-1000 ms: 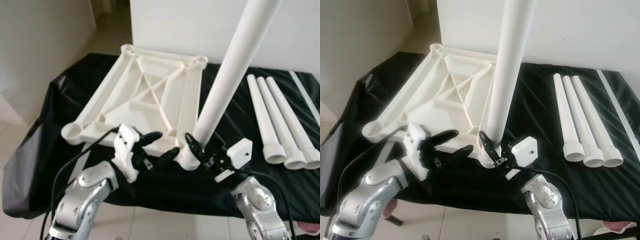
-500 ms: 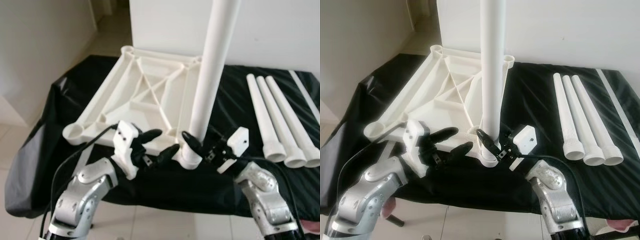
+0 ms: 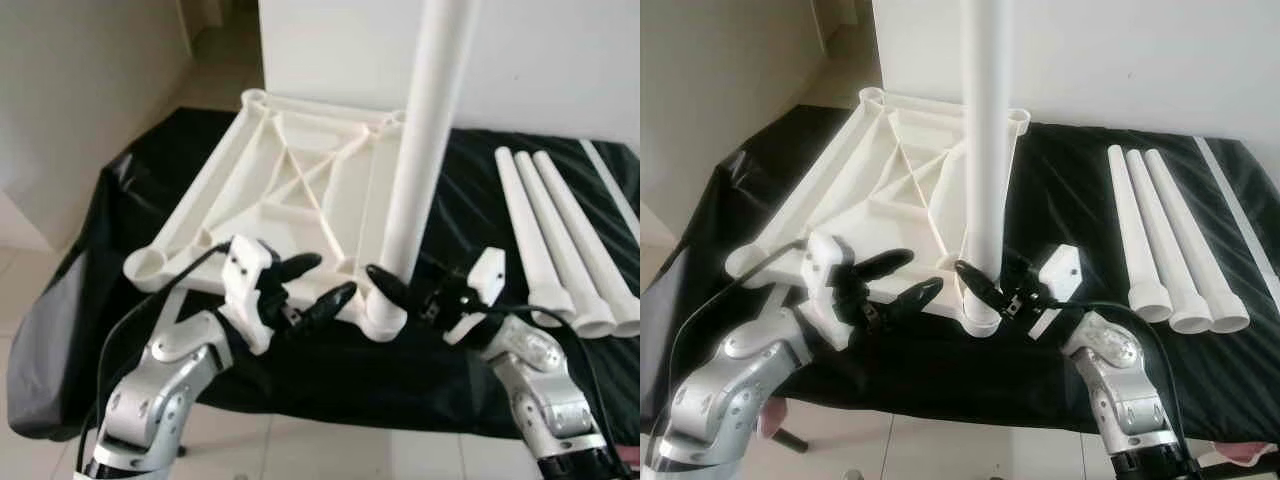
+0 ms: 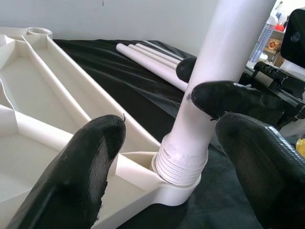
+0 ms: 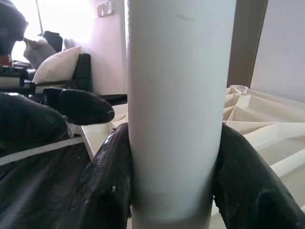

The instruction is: Building children table

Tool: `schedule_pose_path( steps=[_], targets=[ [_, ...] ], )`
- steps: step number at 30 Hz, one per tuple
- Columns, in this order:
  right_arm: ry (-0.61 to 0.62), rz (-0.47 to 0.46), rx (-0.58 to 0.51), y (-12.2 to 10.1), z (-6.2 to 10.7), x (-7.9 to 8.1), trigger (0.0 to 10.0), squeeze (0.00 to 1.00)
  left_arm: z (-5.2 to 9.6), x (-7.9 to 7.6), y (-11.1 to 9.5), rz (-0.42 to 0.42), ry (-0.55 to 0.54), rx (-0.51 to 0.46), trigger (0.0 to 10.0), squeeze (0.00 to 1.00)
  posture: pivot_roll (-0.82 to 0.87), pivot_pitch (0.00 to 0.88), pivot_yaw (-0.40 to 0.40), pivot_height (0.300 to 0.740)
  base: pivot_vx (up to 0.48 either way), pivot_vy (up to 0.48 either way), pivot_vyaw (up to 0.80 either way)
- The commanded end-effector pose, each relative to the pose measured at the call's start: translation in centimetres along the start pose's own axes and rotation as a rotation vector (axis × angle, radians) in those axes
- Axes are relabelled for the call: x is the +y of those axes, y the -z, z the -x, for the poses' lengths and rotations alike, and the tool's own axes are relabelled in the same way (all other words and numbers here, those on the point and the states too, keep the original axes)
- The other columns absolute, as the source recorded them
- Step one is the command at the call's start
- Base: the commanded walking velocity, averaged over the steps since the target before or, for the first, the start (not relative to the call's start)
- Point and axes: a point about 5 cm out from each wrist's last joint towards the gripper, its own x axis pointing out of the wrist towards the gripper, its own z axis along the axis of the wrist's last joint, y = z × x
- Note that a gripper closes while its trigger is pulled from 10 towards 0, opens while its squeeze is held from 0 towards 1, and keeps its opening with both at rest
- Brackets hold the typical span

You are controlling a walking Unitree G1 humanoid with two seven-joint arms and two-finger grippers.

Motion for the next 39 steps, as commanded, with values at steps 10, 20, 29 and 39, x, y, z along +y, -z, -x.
schedule_pose_path(
  steps=[10,20,29,39],
  targets=[
    [0.122,-0.193,0.137,3.4,1.6,-0.6,10.0,0.00,0.0,0.3,-0.5,0.001,-0.063,-0.001,10.0,0.00,0.05,0.113,0.015,0.740,0.000,0.000,0.00],
    [0.201,-0.246,0.141,4.0,1.6,-0.6,10.0,0.00,0.0,0.2,-0.6,0.005,-0.064,0.000,10.0,0.00,0.05,0.114,0.012,0.740,0.000,0.000,0.00],
    [0.141,-0.066,0.137,4.3,2.1,1.4,10.0,0.00,0.1,0.2,-0.7,0.010,-0.066,-0.002,10.0,0.00,0.05,0.116,0.012,0.740,0.000,0.000,0.00],
    [0.120,0.005,0.186,5.5,2.8,2.9,10.0,0.00,0.1,0.3,-0.7,0.018,-0.065,0.001,10.0,0.00,0.05,0.121,0.021,0.740,0.000,0.000,0.00]
  ],
)
